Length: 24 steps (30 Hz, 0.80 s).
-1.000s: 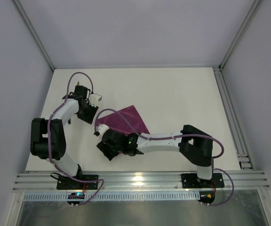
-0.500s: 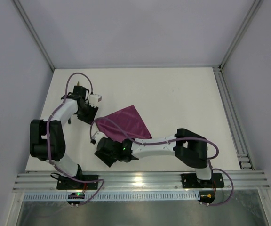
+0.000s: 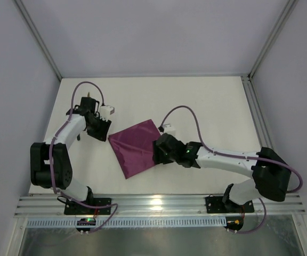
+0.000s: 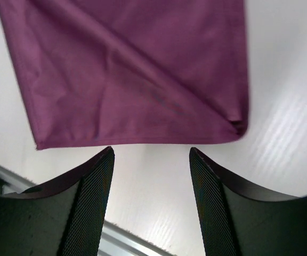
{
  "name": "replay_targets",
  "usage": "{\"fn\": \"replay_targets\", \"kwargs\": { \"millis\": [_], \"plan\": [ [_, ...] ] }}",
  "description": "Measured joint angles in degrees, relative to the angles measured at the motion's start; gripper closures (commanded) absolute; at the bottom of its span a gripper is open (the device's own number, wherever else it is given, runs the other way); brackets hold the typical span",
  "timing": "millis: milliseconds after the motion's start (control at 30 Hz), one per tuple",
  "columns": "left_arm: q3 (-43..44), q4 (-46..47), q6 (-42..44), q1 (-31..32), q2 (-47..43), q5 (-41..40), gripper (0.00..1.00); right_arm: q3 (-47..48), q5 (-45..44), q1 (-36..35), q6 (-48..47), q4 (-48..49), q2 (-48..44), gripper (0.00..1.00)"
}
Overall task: Fold the napkin into a case and place the utensils inside
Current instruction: Pick up the upper triangle-folded napkin from the center of the board.
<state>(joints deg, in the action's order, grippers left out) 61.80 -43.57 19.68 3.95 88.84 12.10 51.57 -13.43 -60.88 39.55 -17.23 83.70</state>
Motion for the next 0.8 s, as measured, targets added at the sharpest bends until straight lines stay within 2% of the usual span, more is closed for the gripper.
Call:
{"fn": "replay_targets", "kwargs": {
  "millis": [233,333,567,800],
  "plan": [
    [-0.35,-1.29,-0.15,0.33,-0.11,3.04,0.55,-13.07,0.55,8.07,5.79,-0.55,-10.97,0.38],
    [-1.73,-1.9,0.26,3.19,-2.32,3.06,0.5,-15.82,2.08,11.74,5.86,-0.07,-13.75,0.38],
    [-6.03,-2.1,3.37,24.7,-11.93,1.55,0.42,-18.32,4.59,17.07,5.38,1.07,-16.35,0.38],
    [-14.45,-0.48,5.03,45.48,-13.49,-8.83,0.32,-18.8,6.03,17.4,4.55,2.36,-16.61,0.38]
  ]
}}
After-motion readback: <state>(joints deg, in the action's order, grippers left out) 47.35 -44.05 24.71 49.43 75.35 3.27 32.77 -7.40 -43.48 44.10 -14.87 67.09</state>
